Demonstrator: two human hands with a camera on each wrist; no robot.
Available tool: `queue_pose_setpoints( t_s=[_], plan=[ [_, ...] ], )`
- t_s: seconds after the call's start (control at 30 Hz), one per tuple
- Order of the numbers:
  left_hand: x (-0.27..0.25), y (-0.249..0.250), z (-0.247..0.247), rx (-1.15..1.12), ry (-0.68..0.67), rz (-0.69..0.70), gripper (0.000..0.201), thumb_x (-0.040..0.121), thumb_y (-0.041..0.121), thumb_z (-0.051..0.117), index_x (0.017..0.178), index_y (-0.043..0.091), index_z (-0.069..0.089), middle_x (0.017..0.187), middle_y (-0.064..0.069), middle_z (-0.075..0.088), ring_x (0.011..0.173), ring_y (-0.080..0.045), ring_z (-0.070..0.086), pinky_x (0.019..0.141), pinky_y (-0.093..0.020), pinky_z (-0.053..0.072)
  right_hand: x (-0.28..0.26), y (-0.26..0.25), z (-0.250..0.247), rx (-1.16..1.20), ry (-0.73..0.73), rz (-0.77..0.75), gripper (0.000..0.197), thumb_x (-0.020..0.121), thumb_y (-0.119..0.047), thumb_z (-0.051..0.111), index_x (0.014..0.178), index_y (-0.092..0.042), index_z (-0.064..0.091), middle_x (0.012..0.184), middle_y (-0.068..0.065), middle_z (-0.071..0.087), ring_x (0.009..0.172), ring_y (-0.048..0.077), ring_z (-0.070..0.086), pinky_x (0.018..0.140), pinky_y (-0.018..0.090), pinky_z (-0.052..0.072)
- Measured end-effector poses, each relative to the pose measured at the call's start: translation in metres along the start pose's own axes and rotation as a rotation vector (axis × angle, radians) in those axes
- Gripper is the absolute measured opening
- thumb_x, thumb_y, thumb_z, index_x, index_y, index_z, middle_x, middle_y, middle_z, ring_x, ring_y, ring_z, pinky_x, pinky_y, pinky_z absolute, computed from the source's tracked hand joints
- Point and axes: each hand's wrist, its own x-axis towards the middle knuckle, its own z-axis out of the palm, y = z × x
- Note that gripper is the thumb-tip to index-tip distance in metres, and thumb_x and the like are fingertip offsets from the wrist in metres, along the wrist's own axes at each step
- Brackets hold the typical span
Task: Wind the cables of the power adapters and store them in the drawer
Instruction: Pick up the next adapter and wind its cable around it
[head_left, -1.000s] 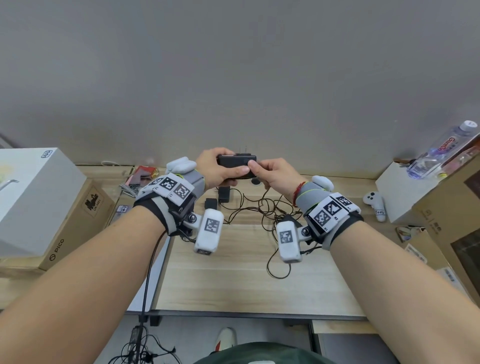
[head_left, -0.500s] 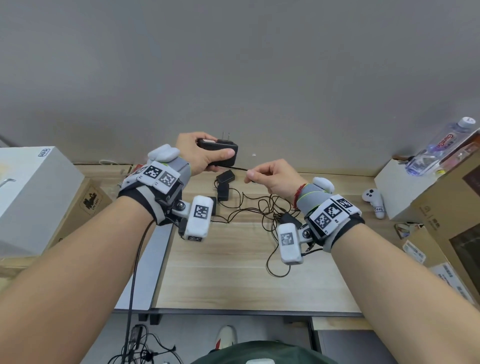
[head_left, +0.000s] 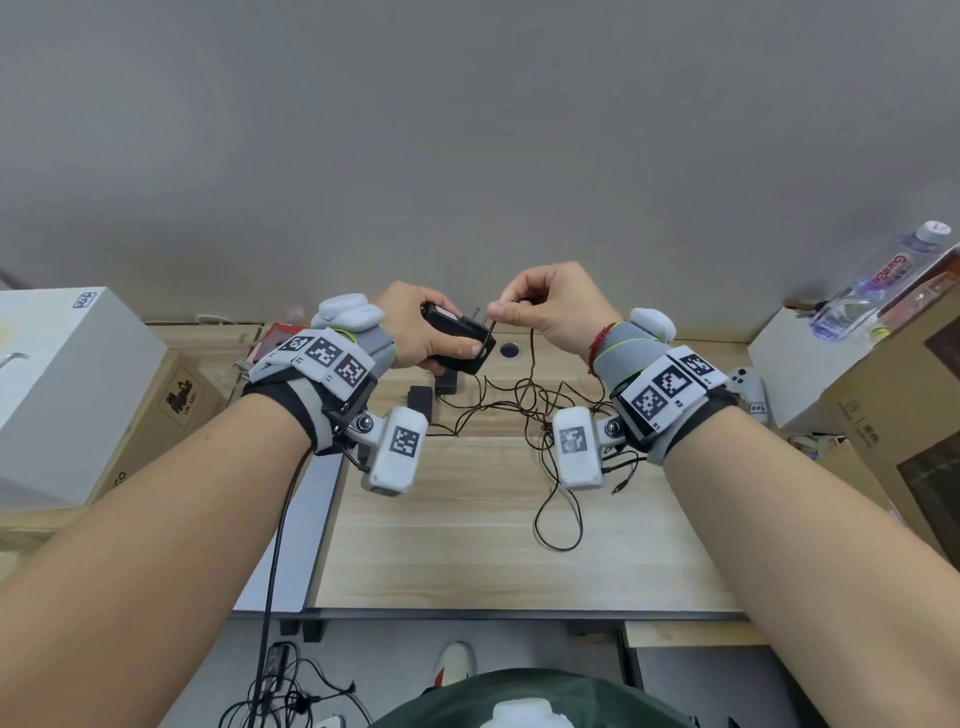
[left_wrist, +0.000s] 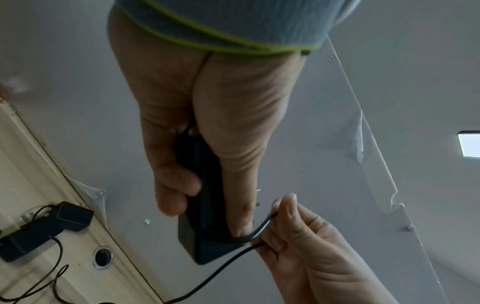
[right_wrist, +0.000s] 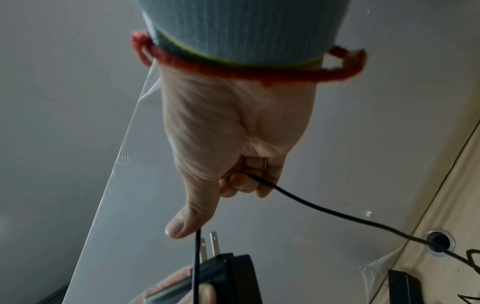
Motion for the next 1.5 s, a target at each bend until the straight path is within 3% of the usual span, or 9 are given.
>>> queue_pose_setpoints(
  t_s=[0.13, 0.67, 0.83, 0.93, 1.07, 1.17, 1.27, 1.43, 1.5],
  plan=[
    [-0.004, 0.003, 0.003, -0.002, -0.07, 0.012, 0.03, 0.067, 0.009, 0.088, 0.089, 0.01, 0.067, 0.08, -0.012, 0.07, 0.056, -0.019, 0.069, 0.054, -0.027, 0.059, 0.005, 0.0, -0.003, 0.027, 0.039, -0.027, 0.019, 0.078, -0.022, 0.082, 0.069, -0.015, 0.067, 0.071, 0.007, 0.06, 0.067, 0.014, 0.05, 0.067, 0.026, 0.045],
    [-0.001, 0.011, 0.007, -0.081, -0.135, 0.041, 0.027, 0.071, 0.005, 0.084, 0.091, 0.008, 0.065, 0.085, -0.016, 0.069, 0.057, -0.024, 0.069, 0.057, -0.031, 0.061, 0.012, 0.002, -0.007, 0.041, 0.109, -0.033, 0.018, 0.08, -0.021, 0.081, 0.071, -0.015, 0.067, 0.072, 0.007, 0.059, 0.067, 0.012, 0.05, 0.066, 0.023, 0.046],
    [0.0, 0.015, 0.01, -0.181, -0.154, 0.076, 0.024, 0.074, 0.004, 0.081, 0.091, 0.008, 0.066, 0.085, -0.015, 0.068, 0.058, -0.024, 0.068, 0.052, -0.025, 0.056, 0.011, 0.018, -0.002, 0.07, 0.135, 0.01, 0.019, 0.086, -0.026, 0.074, 0.075, -0.012, 0.069, 0.071, 0.002, 0.061, 0.07, 0.014, 0.053, 0.07, 0.029, 0.048],
    [0.002, 0.017, 0.011, -0.253, -0.093, 0.097, 0.021, 0.074, 0.006, 0.081, 0.088, 0.013, 0.067, 0.078, -0.01, 0.068, 0.052, -0.023, 0.066, 0.049, -0.024, 0.055, 0.009, 0.025, 0.008, 0.127, 0.133, 0.049, 0.024, 0.093, -0.027, 0.067, 0.075, -0.011, 0.067, 0.072, 0.009, 0.058, 0.07, 0.019, 0.051, 0.067, 0.031, 0.048],
    [0.007, 0.019, 0.013, -0.372, 0.034, 0.127, 0.019, 0.076, 0.005, 0.08, 0.087, 0.011, 0.065, 0.074, -0.008, 0.067, 0.049, -0.019, 0.065, 0.048, -0.021, 0.053, 0.004, 0.025, 0.021, 0.112, 0.12, 0.092, 0.029, 0.099, -0.016, 0.054, 0.089, 0.01, 0.064, 0.061, 0.003, 0.047, 0.054, 0.011, 0.041, 0.054, 0.023, 0.041],
    [0.012, 0.017, 0.01, -0.439, 0.1, 0.154, 0.022, 0.074, 0.007, 0.082, 0.089, 0.01, 0.066, 0.074, -0.013, 0.069, 0.051, -0.023, 0.065, 0.049, -0.023, 0.053, 0.001, 0.025, 0.029, 0.097, 0.047, 0.101, 0.03, 0.101, -0.023, 0.052, 0.081, -0.007, 0.068, 0.057, 0.0, 0.043, 0.052, 0.011, 0.04, 0.058, 0.029, 0.043],
    [0.019, 0.014, 0.006, -0.479, 0.188, 0.144, 0.028, 0.073, 0.007, 0.084, 0.094, 0.007, 0.065, 0.079, -0.015, 0.069, 0.049, -0.024, 0.064, 0.047, -0.023, 0.053, -0.002, 0.026, 0.036, 0.032, -0.035, 0.066, 0.025, 0.101, -0.028, 0.052, 0.093, -0.019, 0.074, 0.055, -0.006, 0.04, 0.052, 0.009, 0.039, 0.06, 0.031, 0.045],
    [0.025, 0.003, 0.0, -0.429, 0.269, 0.131, 0.033, 0.074, 0.005, 0.083, 0.1, 0.0, 0.064, 0.087, -0.015, 0.067, 0.05, -0.02, 0.067, 0.046, -0.021, 0.052, -0.006, 0.021, 0.038, -0.034, -0.09, 0.069, 0.024, 0.097, -0.033, 0.058, 0.1, -0.019, 0.078, 0.052, -0.007, 0.04, 0.055, 0.02, 0.038, 0.059, 0.029, 0.038],
    [0.026, -0.002, -0.003, -0.367, 0.283, 0.129, 0.03, 0.074, 0.005, 0.083, 0.098, 0.001, 0.064, 0.089, -0.013, 0.067, 0.056, -0.02, 0.068, 0.047, -0.02, 0.053, -0.01, 0.012, 0.033, -0.062, -0.099, 0.057, 0.024, 0.097, -0.028, 0.06, 0.101, -0.012, 0.077, 0.043, -0.015, 0.045, 0.047, 0.008, 0.042, 0.055, 0.02, 0.038]
  ],
)
